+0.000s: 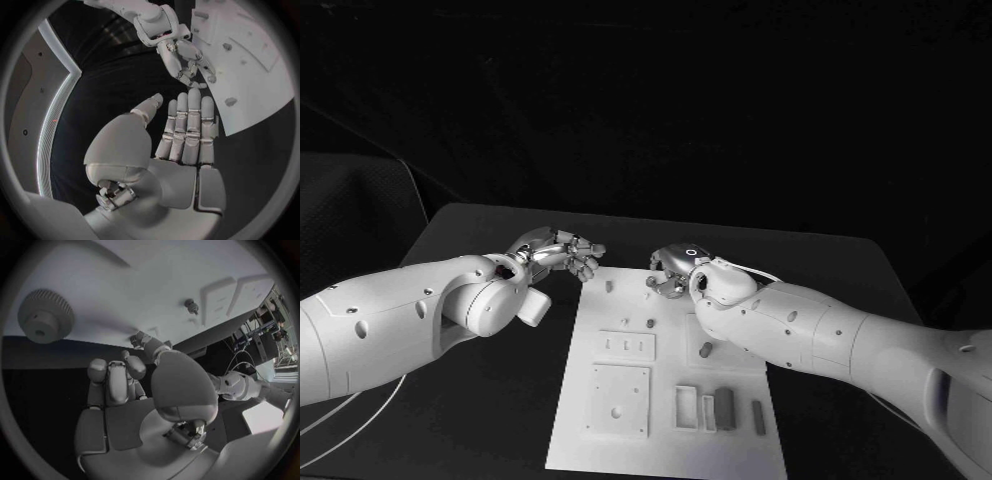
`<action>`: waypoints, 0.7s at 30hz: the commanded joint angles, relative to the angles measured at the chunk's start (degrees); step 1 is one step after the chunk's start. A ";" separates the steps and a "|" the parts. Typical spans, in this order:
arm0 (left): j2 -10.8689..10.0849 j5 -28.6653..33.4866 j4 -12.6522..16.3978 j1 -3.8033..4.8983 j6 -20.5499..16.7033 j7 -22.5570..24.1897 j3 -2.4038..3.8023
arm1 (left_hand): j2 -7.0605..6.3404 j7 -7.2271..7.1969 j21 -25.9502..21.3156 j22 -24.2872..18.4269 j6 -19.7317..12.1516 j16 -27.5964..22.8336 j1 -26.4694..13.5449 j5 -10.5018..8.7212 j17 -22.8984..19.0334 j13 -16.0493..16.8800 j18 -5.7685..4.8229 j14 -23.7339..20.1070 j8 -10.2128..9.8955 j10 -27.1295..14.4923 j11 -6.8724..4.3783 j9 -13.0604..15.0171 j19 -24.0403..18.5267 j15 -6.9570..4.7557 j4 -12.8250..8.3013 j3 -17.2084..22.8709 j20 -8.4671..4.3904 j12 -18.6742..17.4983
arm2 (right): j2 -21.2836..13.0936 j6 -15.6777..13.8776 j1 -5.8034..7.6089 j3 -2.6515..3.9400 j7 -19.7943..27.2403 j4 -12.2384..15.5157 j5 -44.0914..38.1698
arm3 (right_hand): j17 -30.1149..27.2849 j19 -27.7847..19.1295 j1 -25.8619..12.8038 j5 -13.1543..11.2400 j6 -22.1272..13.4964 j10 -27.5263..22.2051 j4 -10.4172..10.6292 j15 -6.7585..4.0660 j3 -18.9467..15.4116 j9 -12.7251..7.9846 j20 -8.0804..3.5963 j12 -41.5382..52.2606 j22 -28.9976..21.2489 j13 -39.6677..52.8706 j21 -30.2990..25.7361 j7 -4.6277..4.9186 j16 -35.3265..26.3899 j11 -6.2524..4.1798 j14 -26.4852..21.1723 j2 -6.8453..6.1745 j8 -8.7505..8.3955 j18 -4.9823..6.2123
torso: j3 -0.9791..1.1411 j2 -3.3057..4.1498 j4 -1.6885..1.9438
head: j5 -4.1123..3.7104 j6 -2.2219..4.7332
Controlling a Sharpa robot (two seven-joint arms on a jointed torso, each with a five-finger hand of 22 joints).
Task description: Assemble the parts on the task board
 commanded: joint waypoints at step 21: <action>-1.39 0.27 0.76 0.09 -0.30 0.27 0.05 | -0.79 0.13 -0.14 -0.09 -0.50 -0.36 -0.11 0.15 0.14 -0.17 0.61 0.51 -0.48 -0.59 0.03 -0.13 0.45 0.04 0.32 -0.07 -0.12 -0.52 | -12.24 -3.75 0.96 2.90 0.93 11.60 6.81 | -0.42 -0.17 -2.02 0.01 3.42 -0.65 0.56 0.01 0.62 0.95 0.27 0.16 0.44 0.16 7.07 1.28 0.19 -0.06 -0.60 -1.68 3.19 0.56 | 0.18 0.20 -0.32 | -0.07 1.15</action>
